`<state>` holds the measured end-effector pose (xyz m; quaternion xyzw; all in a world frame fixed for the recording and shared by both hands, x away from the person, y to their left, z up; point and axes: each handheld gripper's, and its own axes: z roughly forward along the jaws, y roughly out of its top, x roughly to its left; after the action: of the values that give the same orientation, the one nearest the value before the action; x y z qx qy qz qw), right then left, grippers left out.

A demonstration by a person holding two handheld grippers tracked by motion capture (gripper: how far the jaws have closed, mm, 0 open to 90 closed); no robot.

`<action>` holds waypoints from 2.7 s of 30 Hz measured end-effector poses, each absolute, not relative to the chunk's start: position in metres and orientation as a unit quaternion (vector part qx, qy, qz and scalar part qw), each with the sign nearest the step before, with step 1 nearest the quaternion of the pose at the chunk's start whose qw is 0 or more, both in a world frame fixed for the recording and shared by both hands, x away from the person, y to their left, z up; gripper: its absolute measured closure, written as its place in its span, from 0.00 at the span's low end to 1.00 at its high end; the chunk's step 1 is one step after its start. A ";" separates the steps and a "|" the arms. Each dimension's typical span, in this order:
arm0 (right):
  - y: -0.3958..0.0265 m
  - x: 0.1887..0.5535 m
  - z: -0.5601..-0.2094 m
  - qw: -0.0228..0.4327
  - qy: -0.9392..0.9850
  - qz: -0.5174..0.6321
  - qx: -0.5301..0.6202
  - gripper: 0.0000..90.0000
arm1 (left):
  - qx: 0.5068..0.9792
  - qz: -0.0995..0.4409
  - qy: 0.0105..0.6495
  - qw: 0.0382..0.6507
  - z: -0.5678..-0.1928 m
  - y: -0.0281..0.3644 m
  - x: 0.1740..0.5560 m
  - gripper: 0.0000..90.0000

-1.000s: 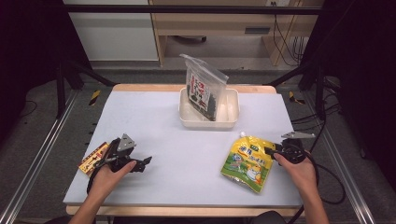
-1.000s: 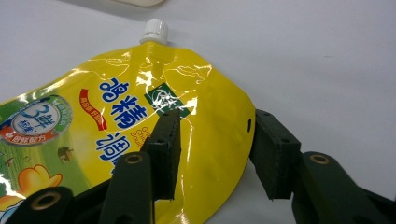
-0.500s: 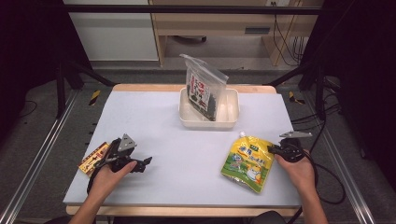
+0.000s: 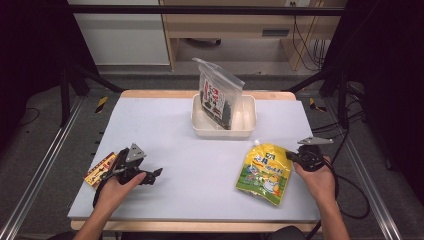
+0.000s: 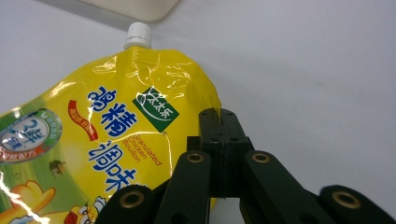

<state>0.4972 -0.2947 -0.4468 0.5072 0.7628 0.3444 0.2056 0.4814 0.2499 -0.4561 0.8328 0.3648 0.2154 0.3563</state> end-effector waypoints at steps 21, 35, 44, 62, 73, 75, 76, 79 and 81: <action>-0.256 0.503 -0.393 0.232 0.776 0.379 0.448 1.00 | 0.833 0.213 0.364 0.359 -0.454 0.251 0.483 0.06; -0.231 0.499 -0.363 0.239 0.794 0.395 0.396 1.00 | 0.843 0.193 0.325 0.384 -0.420 0.228 0.478 0.07; -0.206 0.501 -0.344 0.241 0.816 0.394 0.347 1.00 | 0.867 0.175 0.290 0.364 -0.410 0.208 0.483 0.07; -0.162 0.506 -0.329 0.238 0.835 0.403 0.289 1.00 | 0.882 0.155 0.253 0.367 -0.379 0.191 0.494 0.09; -0.149 0.505 -0.324 0.237 0.835 0.414 0.274 1.00 | 0.898 0.142 0.223 0.352 -0.363 0.181 0.495 0.10; -0.147 0.505 -0.322 0.238 0.835 0.415 0.272 1.00 | 0.901 0.140 0.216 0.348 -0.361 0.180 0.495 0.10; -0.145 0.505 -0.322 0.237 0.835 0.416 0.270 1.00 | 0.902 0.139 0.215 0.349 -0.361 0.179 0.495 0.10; -0.143 0.506 -0.321 0.237 0.835 0.418 0.269 1.00 | 0.904 0.134 0.208 0.347 -0.359 0.177 0.494 0.10; -0.140 0.506 -0.320 0.237 0.835 0.420 0.265 1.00 | 0.905 0.134 0.207 0.347 -0.357 0.176 0.495 0.10</action>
<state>0.5055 -0.1399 -0.3197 0.2650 0.8350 0.4201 0.2365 0.4947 0.1761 -0.3570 0.9046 0.2072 0.1343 0.3475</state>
